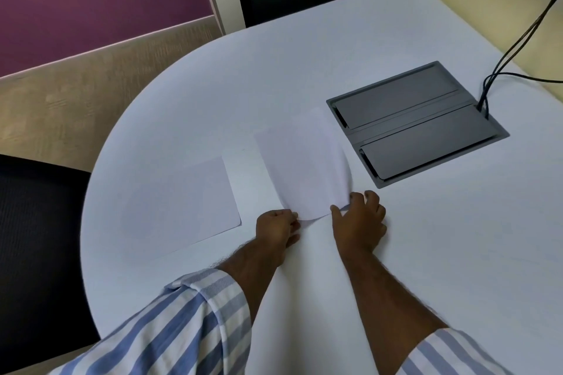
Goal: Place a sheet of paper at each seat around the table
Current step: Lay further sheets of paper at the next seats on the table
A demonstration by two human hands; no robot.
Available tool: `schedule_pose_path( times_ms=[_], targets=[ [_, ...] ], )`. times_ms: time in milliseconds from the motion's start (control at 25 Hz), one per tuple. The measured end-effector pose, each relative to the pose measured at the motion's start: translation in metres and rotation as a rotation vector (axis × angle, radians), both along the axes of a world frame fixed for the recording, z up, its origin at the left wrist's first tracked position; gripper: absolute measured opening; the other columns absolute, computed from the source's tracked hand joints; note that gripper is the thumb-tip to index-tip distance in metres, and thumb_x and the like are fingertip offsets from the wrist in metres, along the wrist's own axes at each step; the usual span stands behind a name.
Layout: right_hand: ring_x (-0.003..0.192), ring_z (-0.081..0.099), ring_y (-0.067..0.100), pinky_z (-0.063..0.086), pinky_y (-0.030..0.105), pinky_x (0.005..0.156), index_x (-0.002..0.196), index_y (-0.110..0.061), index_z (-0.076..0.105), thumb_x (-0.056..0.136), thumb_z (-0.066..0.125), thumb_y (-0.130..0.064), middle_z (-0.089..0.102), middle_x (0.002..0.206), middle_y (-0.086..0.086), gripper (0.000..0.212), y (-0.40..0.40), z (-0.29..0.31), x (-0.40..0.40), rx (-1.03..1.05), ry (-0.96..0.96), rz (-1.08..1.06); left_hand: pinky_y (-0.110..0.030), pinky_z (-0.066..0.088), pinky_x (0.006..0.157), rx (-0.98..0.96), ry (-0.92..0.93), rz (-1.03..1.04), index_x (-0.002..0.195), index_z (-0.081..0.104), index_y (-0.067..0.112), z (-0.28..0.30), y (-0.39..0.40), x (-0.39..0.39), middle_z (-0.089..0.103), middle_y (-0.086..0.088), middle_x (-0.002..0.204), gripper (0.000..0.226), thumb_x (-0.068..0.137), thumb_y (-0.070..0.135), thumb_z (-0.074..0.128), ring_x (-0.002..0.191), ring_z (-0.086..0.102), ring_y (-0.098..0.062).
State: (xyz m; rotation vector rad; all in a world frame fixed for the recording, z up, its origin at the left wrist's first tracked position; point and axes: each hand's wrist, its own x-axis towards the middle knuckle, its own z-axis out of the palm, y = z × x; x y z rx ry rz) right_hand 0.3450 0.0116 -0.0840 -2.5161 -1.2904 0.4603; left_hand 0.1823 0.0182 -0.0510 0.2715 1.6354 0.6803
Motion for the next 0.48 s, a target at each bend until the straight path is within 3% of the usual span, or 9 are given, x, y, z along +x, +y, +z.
schedule_pose_path(
  times_ms=[120,240,320,480],
  targets=[
    [0.119,0.053,0.028,0.053,0.047,0.085,0.118,-0.021,0.067,0.081,0.086,-0.034,0.052,0.136,0.001,0.044,0.007,0.002,-0.004,0.014,0.104,-0.074,-0.036,0.066,0.064,0.023,0.073,-0.047,0.092,0.072,0.001,0.001,0.007,0.006,0.076,-0.024,0.098,0.006,0.092,0.006,0.074,0.08,0.075,-0.032],
    [0.116,0.054,0.028,0.053,0.044,0.082,0.115,-0.022,0.068,0.081,0.087,-0.03,0.054,0.13,0.001,0.041,0.007,0.0,-0.004,0.034,0.187,-0.145,-0.039,0.067,0.066,0.035,0.117,-0.065,0.089,0.072,-0.003,0.005,0.014,0.01,0.074,-0.025,0.089,0.003,0.091,-0.001,0.071,0.067,0.071,-0.032],
    [0.116,0.056,0.028,0.054,0.042,0.08,0.117,-0.02,0.067,0.082,0.086,-0.03,0.055,0.13,0.002,0.041,0.005,-0.003,-0.002,0.096,0.25,-0.188,-0.044,0.067,0.074,0.057,0.131,-0.064,0.089,0.07,-0.001,0.009,0.019,0.013,0.071,-0.02,0.087,0.006,0.091,0.0,0.065,0.073,0.07,-0.032],
    [0.102,0.067,0.03,0.053,0.034,0.075,0.12,-0.013,0.06,0.085,0.082,-0.038,0.06,0.116,0.004,0.048,0.003,0.003,0.0,0.323,0.558,-0.471,-0.041,0.067,0.079,0.084,-0.009,0.031,0.099,0.065,0.003,0.027,0.024,0.018,0.072,-0.017,0.107,0.007,0.096,0.005,0.059,0.097,0.077,-0.035]
  ],
)
